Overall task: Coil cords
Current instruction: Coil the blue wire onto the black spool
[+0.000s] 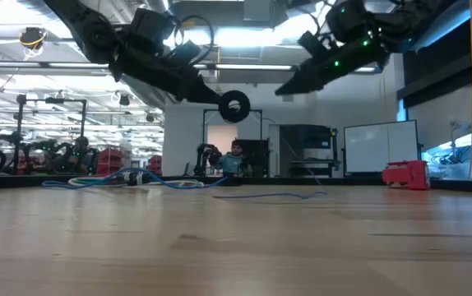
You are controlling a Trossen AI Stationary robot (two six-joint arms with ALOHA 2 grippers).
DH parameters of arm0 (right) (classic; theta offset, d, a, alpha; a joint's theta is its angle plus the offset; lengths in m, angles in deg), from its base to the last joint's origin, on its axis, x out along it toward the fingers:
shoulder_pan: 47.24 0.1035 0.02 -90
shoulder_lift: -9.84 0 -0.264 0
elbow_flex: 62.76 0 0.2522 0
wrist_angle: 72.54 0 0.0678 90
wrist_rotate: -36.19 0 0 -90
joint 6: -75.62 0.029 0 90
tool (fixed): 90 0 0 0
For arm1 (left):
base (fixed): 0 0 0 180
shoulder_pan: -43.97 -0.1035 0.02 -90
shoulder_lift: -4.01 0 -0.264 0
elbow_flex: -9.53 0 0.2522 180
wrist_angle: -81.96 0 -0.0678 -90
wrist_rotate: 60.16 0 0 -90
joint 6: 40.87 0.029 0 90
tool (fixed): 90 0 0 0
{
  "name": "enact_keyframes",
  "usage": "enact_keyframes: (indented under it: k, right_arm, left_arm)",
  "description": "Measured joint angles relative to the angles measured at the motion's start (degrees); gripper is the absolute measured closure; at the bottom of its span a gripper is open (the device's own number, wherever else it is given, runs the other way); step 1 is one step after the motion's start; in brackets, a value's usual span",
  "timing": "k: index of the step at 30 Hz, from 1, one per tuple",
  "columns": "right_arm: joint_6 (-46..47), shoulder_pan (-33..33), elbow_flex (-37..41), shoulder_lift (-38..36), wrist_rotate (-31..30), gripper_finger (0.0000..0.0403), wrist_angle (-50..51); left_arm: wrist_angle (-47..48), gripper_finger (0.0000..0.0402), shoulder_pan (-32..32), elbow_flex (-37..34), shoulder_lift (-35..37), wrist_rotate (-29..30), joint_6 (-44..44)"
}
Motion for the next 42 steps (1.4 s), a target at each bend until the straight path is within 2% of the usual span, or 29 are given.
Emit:
enact_keyframes:
  k: [5, 9, 12, 15, 17, 19, 22, 30, 35, 42]
  right_arm:
    - [1.88, 0.03, 0.0, 0.07, 1.17, 0.0249, 2.21]
    - [1.86, 0.02, 0.0, -0.32, 0.79, 0.0249, 2.22]
    - [3.61, 0.92, 0.0, -0.34, 4.35, 0.0249, 3.98]
    - [7.81, 3.39, -0.02, -0.34, 7.64, 0.0249, 7.91]
    - [10.98, 6.47, -0.02, -0.46, 6.07, 0.0249, 10.41]
    - [13.22, 9.58, 0.02, -2.04, 2.52, 0.0249, 13.42]
    - [14.33, 14.42, -0.06, -6.57, -3.3, 0.0249, 15.86]
    - [19.04, 26.61, -0.11, -16.09, -12.22, 0.0249, 22.39]
    - [20.03, 31.34, -0.11, -16.66, -15.46, 0.0249, 22.73]
    - [18.16, 32.32, -0.02, -13.4, -15.79, 0.0249, 17.71]
  left_arm:
    - [-0.47, 0.0397, -0.23, 0.0, 0.0, -0.04, -0.32]
    - [5.27, 0.0397, 0.83, 0.04, -0.2, 0.08, -7.33]
    - [8.97, 0.0397, 4.44, 0.0, -0.72, 0.14, -8.52]
    - [8.97, 0.0397, 10.81, -3.13, -0.89, -0.02, -16.3]
    - [9.63, 0.0397, 15.29, -5.13, -1.5, 1.4, -15.92]
    - [8.26, 0.0397, 18.27, -5.17, -1.15, 5.45, -15.22]
    - [6.42, 0.0397, 19.88, -3.88, 1.36, 7.57, -14.37]
    - [2.74, 0.0396, 21.91, -3.09, 6.54, 7.37, -12.9]
    - [2.22, 0.0396, 21.96, -3.23, 7.97, 5.56, -11.84]
    - [2.28, 0.0396, 22.33, -3.22, 8.02, 5.34, -9.88]
